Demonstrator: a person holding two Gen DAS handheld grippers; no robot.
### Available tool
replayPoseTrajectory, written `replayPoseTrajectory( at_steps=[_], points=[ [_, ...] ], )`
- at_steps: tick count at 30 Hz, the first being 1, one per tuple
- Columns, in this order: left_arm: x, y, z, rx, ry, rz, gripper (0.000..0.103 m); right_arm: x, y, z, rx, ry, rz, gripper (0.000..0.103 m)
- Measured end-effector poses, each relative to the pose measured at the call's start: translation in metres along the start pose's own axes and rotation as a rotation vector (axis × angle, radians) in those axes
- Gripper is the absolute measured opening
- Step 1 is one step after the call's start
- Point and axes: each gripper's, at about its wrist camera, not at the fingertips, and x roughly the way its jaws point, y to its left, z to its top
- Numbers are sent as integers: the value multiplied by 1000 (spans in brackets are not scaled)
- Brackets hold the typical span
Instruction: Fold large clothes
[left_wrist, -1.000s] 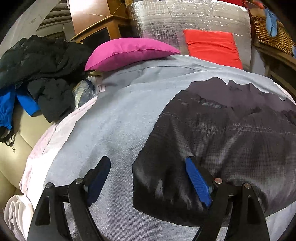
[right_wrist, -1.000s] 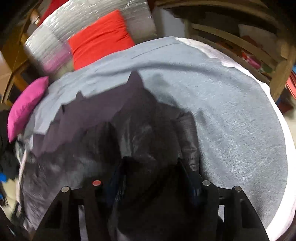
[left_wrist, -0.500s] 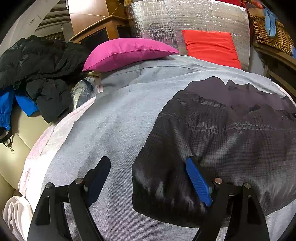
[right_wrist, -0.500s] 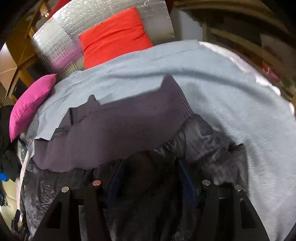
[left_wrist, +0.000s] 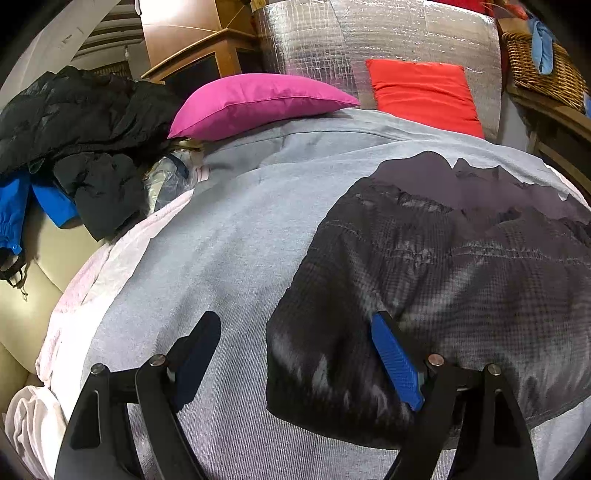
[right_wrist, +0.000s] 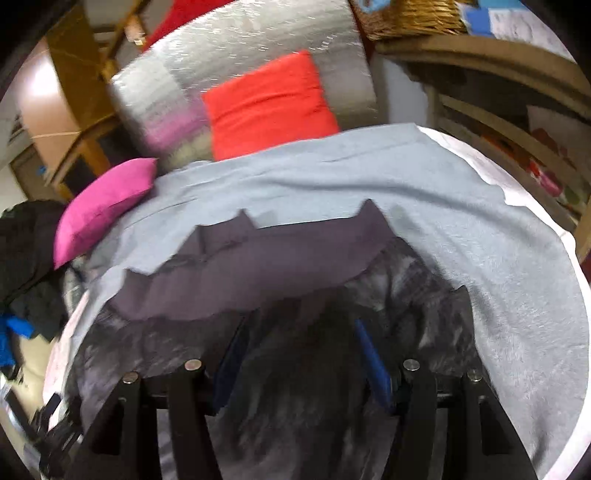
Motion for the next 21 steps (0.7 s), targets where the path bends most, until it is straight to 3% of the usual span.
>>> replayPoseTrajectory(
  at_steps=[3, 7, 10, 21],
  points=[
    [0, 0, 0, 0, -1, 1, 84, -7, 11, -12, -22, 28, 59, 63],
    [0, 1, 0, 3, -1, 3, 84, 5, 18, -31, 0, 134, 132, 63],
    [-1, 0, -1, 8, -3, 9, 84, 21, 21, -44, -42, 178, 100, 64],
    [-5, -3, -3, 12, -6, 23, 84, -22, 25, -64, -90, 88, 92, 66]
  ],
)
